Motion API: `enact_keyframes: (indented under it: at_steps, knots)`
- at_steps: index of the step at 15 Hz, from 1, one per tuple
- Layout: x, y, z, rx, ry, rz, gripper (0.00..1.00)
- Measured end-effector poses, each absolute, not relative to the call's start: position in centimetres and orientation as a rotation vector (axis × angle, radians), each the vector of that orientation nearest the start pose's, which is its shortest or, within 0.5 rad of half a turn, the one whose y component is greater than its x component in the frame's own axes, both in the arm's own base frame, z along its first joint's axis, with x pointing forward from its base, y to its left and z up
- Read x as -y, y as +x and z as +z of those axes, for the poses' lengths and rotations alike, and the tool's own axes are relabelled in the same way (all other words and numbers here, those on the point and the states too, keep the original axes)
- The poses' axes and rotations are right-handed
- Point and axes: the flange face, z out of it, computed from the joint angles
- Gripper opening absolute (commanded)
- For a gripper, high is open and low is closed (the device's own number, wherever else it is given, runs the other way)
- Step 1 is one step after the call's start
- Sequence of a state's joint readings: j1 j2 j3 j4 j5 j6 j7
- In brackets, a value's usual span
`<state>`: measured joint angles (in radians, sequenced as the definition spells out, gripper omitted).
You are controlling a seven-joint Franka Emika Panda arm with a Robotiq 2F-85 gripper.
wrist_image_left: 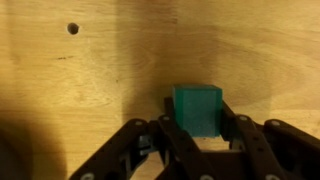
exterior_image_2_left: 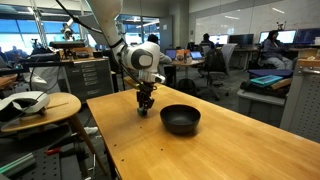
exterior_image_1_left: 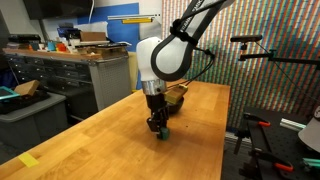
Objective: Put the green cube in the bowl
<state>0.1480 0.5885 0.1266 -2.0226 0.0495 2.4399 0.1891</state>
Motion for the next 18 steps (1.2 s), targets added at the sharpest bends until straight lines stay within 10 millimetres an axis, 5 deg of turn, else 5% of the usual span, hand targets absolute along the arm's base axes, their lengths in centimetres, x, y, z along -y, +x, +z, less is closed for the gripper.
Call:
enact_keyframes:
  at_steps: [4, 10, 18]
  knots:
    - [-15.7, 56.2, 15.9, 0.015, -3.056, 0.249, 0.17]
    - [-14.0, 57.8, 21.7, -0.071, -3.029, 0.109, 0.17]
    - [-6.3, 59.9, 26.8, -0.293, -3.009, -0.032, 0.17]
